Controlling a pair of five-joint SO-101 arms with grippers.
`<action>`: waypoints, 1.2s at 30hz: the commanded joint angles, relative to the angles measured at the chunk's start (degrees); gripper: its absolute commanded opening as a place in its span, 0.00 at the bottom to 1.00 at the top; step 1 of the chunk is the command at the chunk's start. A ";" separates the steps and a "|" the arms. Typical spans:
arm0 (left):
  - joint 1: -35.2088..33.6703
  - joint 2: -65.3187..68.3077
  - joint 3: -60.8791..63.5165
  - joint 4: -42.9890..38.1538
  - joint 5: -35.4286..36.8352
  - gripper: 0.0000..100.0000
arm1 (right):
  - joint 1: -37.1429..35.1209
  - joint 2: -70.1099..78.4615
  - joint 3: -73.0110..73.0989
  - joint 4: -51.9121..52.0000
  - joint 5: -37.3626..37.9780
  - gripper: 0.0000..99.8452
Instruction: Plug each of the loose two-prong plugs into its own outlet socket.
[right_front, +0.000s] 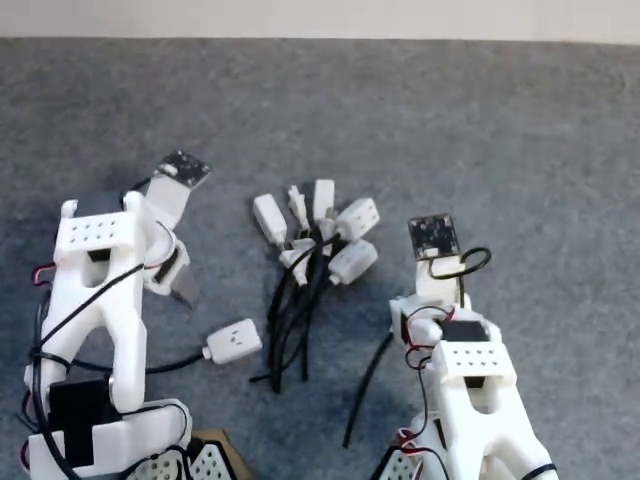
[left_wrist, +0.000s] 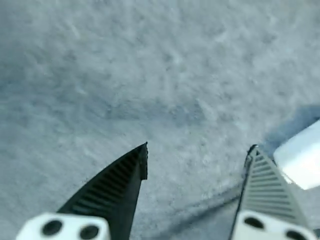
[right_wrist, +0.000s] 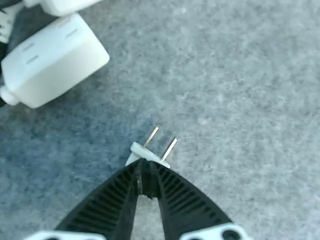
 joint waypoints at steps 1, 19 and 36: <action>5.58 -2.33 -2.24 10.64 1.05 0.31 | -0.48 0.66 -0.22 -1.19 0.70 0.01; 27.91 -1.89 17.36 0.44 8.26 0.26 | -0.48 0.66 -0.13 -1.19 0.70 0.01; 12.88 -1.80 4.35 -2.99 4.75 0.26 | -0.48 0.66 0.04 -1.19 0.70 0.01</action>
